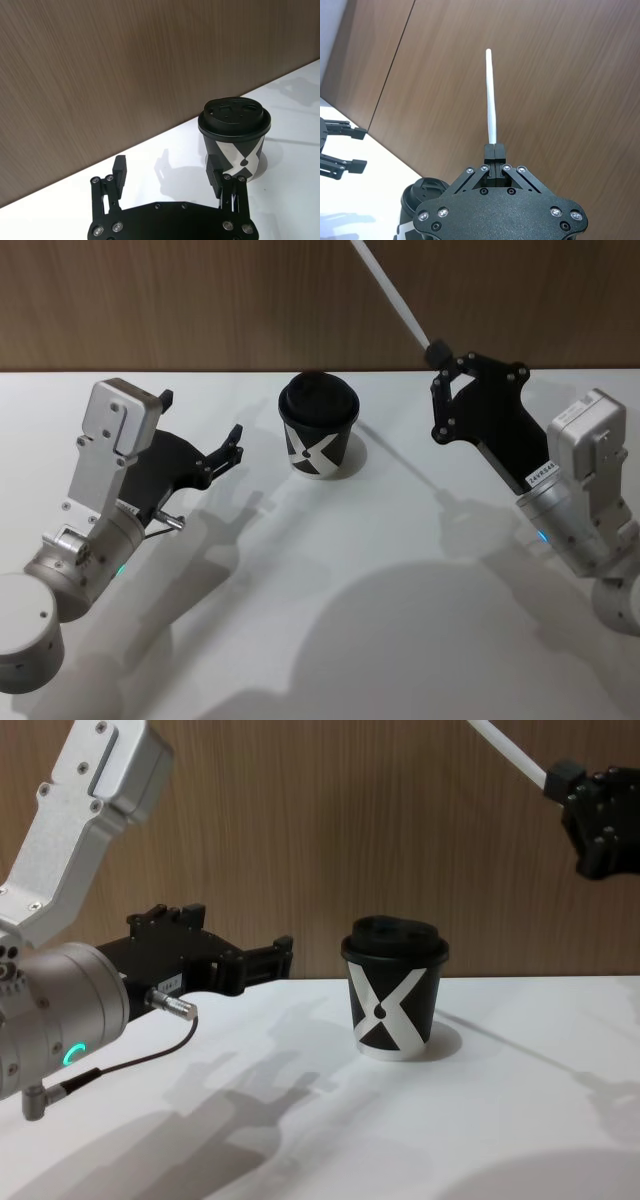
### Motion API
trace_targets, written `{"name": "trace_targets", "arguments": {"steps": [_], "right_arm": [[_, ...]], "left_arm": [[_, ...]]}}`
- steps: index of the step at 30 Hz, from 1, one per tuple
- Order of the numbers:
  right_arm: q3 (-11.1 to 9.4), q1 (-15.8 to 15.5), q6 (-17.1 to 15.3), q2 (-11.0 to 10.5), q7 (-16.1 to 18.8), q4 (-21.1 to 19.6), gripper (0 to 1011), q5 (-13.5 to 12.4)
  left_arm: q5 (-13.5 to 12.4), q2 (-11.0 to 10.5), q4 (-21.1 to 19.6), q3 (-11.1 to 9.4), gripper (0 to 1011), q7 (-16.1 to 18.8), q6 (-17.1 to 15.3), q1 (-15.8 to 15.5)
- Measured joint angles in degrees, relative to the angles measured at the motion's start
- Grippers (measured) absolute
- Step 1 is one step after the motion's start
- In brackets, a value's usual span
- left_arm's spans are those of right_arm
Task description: Pick up the straw with one hand, pass it to the other hand, and insert it into the cup.
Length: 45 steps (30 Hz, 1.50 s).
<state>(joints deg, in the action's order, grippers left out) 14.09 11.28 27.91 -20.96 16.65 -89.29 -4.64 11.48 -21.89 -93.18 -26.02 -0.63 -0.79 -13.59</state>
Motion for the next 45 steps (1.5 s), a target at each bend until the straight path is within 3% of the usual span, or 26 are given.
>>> {"name": "trace_targets", "arguments": {"steps": [11, 19, 34, 35, 45], "right_arm": [[0.1, 0.2, 0.9, -0.1, 1.3, 0.1, 0, -0.7], [0.1, 0.2, 1.2, -0.1, 1.8, 0.2, 0, -0.9], [0.1, 0.3, 1.4, -0.2, 2.1, 0.2, 0, -1.1], [0.1, 0.3, 1.4, -0.2, 2.1, 0.2, 0, -1.1], [0.1, 0.3, 1.4, -0.2, 2.2, 0.2, 0, -1.2]], "left_arm": [[0.1, 0.0, -0.1, 0.0, 1003, -0.2, 0.0, 0.0], [2.2, 0.0, -1.0, 0.5, 1003, -3.0, -0.1, -0.7], [12.2, 1.3, -2.2, 2.4, 1003, -13.0, -2.5, -3.4], [14.4, 1.6, -2.1, 2.6, 1003, -14.7, -3.4, -4.0], [22.1, 3.7, -0.5, 3.1, 1003, -20.6, -6.9, -6.9]]}}
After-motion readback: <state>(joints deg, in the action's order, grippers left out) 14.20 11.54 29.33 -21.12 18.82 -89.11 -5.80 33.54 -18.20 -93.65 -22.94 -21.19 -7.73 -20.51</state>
